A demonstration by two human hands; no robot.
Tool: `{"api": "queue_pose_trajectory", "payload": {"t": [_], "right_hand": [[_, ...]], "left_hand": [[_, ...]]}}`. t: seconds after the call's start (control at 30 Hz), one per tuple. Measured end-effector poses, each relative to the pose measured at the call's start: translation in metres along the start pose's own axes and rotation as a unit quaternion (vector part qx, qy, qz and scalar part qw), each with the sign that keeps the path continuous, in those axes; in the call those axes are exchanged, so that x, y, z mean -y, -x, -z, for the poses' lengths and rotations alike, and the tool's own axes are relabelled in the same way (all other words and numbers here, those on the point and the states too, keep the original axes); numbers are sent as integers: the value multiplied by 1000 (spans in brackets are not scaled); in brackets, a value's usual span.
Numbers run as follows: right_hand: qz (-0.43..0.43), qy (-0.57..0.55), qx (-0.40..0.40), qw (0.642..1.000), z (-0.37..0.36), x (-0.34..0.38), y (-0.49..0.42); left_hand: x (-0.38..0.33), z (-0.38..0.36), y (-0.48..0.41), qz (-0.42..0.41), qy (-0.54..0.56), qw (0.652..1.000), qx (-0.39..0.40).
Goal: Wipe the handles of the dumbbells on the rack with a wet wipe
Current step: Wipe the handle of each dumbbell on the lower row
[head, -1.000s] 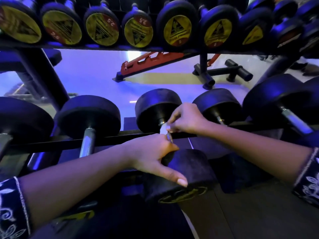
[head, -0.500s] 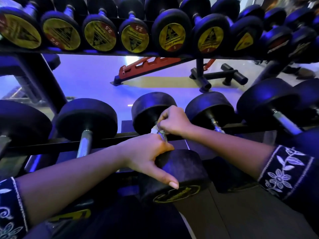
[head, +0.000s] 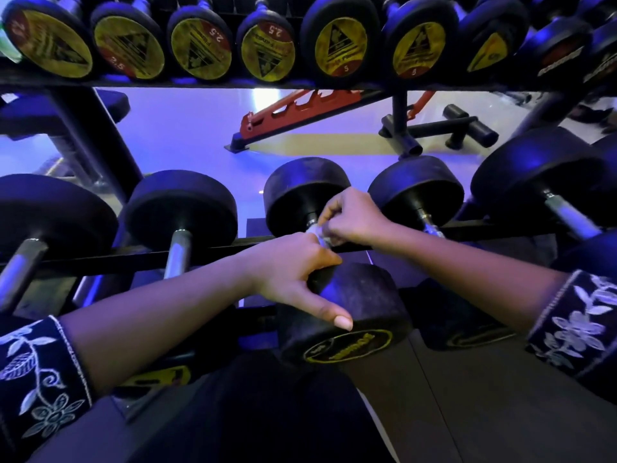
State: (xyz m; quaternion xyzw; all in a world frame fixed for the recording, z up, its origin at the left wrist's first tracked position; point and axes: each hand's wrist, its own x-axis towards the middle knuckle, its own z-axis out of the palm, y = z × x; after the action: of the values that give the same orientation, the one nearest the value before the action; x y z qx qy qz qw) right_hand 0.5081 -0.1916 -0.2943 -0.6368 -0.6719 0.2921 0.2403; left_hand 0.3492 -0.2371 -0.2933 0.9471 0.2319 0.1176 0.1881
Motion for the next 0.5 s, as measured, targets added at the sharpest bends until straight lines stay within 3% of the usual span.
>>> {"api": "queue_pose_trajectory", "payload": {"t": [0.13, 0.3, 0.5], "right_hand": [[11, 41, 66, 997, 2, -1, 20], [19, 51, -14, 998, 1, 8, -11], [43, 120, 85, 988, 6, -4, 22]], "left_hand": [[-1, 0, -3, -5, -33, 999, -1], [3, -5, -3, 21, -82, 996, -5], [7, -5, -3, 12, -97, 995, 6]]}}
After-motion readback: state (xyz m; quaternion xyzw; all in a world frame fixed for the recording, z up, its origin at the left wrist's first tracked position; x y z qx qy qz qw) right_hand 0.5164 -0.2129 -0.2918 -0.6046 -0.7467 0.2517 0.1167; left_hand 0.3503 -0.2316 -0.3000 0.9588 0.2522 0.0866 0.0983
